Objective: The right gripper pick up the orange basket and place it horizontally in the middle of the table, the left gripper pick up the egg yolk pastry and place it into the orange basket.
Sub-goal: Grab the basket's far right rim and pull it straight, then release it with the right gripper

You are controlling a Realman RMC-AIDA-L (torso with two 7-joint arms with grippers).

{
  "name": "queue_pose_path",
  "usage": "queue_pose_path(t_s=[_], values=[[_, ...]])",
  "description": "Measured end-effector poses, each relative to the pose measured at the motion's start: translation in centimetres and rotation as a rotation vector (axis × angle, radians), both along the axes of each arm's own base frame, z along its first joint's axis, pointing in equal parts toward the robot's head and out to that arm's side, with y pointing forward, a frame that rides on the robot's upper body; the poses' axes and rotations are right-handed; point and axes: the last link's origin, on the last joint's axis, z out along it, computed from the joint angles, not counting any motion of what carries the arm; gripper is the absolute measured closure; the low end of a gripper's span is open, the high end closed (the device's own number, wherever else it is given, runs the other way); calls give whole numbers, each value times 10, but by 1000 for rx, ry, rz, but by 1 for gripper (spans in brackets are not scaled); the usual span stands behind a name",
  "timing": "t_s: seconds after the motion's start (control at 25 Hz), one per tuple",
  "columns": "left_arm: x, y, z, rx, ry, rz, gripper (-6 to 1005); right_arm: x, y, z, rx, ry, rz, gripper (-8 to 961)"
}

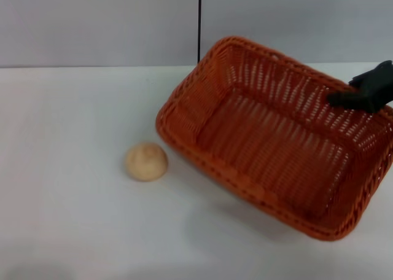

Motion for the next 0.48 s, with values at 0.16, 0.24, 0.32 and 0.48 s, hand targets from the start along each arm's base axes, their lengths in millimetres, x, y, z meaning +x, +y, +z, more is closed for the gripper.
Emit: queue_pose_path(t_s=[0.16,0.24,0.32,0.48], values=[[1,-3,1,9,1,-9,216,-19,-7,-7,-93,-72,104,778],[1,-3,2,9,1,-10,216,-33,-15,-8,-120,-96,171,779],[1,-4,1,9,0,-9,216,-44,-21,-8,-130,-93,223,779],[1,-4,1,8,-2,-8,216,-54,-28,-10,-184,-77,282,781]])
